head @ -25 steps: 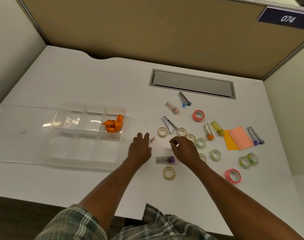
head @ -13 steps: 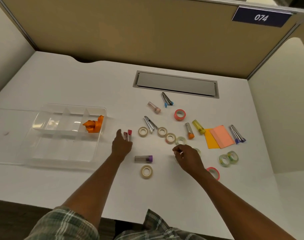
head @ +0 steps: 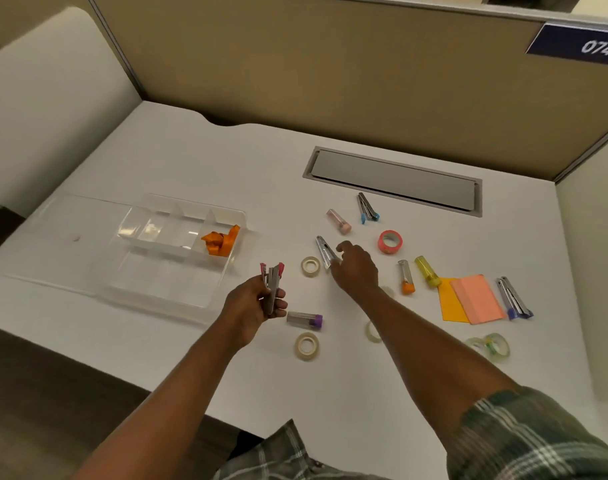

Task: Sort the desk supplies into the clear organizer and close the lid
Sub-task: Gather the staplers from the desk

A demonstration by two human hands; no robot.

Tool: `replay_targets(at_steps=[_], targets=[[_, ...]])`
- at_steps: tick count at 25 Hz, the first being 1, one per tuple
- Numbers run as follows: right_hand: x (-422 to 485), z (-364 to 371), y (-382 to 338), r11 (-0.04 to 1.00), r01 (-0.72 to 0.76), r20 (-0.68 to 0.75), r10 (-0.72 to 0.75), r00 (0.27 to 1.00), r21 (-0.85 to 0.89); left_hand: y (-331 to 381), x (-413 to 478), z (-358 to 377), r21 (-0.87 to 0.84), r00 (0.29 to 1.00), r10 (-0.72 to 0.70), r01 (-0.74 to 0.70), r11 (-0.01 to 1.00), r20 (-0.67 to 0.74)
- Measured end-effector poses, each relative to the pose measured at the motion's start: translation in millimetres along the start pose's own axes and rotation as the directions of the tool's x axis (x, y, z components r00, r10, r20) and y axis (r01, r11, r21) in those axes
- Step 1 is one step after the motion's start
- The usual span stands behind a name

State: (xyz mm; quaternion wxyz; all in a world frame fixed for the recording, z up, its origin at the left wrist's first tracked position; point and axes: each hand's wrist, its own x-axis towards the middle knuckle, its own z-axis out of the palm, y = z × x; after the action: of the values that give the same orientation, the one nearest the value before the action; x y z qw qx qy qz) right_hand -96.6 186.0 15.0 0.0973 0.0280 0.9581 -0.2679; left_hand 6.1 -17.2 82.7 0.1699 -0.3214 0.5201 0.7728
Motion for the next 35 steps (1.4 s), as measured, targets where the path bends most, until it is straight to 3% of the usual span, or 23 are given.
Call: replay_targets(at_steps=[6,15,17,21,24,27,31,35], targets=[[20.7,21.8,-25.8,0.959,-0.140,0.002,0.145,0.989,-0.246,35.0,0.4,-42.1,0.003,1.000,-0.027,0.027,1.000,0.014],[29.3,39.2,-43.3,0.895,-0.280,-0.111,0.257,0.960,-0.347,71.2,29.0,-101.4,0.084,0.995,-0.073,0.067,0.994,0.070],[31.4,37.1,-43.9,0.908,-0.324,-0.163,0.289,0.943,-0.266,77.8,34.9,-111.2,0.076,0.993,-0.077,0.070,0.995,0.088],[36.6,27.4,-55.9,0.942,-0.247,-0.204,0.294,0.934,0.225,89.8,46.4,-129.0,0.039,0.987,-0.084,0.079,0.996,0.134],[33.1,19.4,-78.2,0.859,-0.133,-0.235,0.279,0.931,0.494,97.3,54.7,-141.6,-0.010,0.984,-0.072,0.075,0.997,0.161],[24.6,17.1,-112.8,0.712,-0.040,-0.201,0.251,0.947,0.701,101.6,63.2,-157.8,0.001,0.988,-0.031,0.031,1.000,0.152],[11.0,27.6,-170.8,0.693,-0.086,-0.021,0.145,0.989,0.716,101.8,70.8,-176.6,0.168,0.994,0.029,-0.046,0.985,0.102],[-5.8,51.7,-216.2,0.891,0.026,0.158,-0.108,0.982,0.453,92.1,69.7,-186.8,0.492,0.975,0.209,-0.215,0.843,0.068]])
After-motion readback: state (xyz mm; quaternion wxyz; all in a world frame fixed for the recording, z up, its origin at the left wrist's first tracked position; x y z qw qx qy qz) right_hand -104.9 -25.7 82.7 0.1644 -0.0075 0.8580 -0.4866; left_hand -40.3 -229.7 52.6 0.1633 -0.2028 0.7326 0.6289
